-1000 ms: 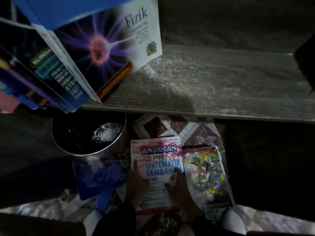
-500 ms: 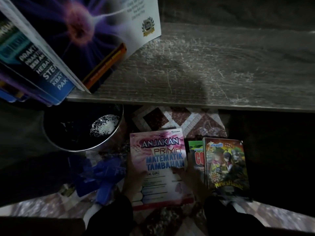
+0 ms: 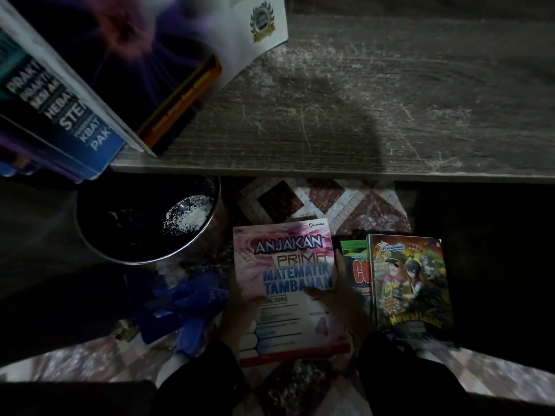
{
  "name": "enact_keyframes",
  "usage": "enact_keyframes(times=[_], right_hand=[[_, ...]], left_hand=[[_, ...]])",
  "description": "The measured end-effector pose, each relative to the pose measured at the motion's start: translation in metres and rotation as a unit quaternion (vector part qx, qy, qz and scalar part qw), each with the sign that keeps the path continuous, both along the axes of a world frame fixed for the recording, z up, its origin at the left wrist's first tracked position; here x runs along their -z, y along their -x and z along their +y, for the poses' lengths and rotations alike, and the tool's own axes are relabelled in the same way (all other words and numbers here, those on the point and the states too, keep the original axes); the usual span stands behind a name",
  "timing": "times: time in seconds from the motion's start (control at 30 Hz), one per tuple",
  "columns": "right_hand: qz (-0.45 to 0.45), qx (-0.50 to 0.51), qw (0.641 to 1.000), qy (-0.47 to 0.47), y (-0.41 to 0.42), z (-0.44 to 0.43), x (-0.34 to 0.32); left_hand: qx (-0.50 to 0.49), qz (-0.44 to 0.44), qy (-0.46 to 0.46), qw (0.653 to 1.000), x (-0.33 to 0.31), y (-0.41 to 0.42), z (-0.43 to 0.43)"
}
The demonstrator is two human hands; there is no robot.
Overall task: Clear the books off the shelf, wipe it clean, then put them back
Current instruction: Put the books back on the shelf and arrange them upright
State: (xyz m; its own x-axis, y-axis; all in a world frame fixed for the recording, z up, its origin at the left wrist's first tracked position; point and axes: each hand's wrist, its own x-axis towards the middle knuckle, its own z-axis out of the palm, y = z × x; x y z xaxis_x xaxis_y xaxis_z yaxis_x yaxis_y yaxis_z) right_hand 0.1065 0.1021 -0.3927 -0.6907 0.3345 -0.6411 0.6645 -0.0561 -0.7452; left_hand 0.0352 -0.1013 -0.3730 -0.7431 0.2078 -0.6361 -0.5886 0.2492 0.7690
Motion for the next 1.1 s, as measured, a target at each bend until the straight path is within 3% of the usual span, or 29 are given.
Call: enact_keyframes(times=[0.17, 0.3, 0.47, 0.73, 0.87, 1.1], right_hand=[[0.006, -0.014, 1.0, 0.015, -0.005, 0.0, -0.011], [0.017, -0.071, 0.996, 0.044, -0.008, 0.003, -0.026], [-0.066, -0.111, 0.985, 0.116, 0.001, 0.021, -0.079], [-0.196, -0.266, 0.944, -0.008, 0.002, 0.034, -0.2], [-0.183, -0.294, 0.938, -0.034, -0.016, 0.035, -0.268], [-0.059, -0.261, 0.963, -0.001, -0.045, 0.034, -0.389]], left_hand=[[-0.016, 0.008, -0.015, 1.0, -0.01, 0.008, -0.004], [0.054, 0.024, -0.015, 0.998, -0.031, 0.017, -0.005], [0.097, -0.015, 0.028, 0.995, -0.061, 0.023, 0.004], [0.201, -0.08, 0.072, 0.974, -0.162, 0.016, 0.013], [0.311, -0.025, 0.095, 0.945, -0.228, 0.009, 0.01], [0.393, 0.053, 0.119, 0.91, -0.371, -0.001, -0.008]])
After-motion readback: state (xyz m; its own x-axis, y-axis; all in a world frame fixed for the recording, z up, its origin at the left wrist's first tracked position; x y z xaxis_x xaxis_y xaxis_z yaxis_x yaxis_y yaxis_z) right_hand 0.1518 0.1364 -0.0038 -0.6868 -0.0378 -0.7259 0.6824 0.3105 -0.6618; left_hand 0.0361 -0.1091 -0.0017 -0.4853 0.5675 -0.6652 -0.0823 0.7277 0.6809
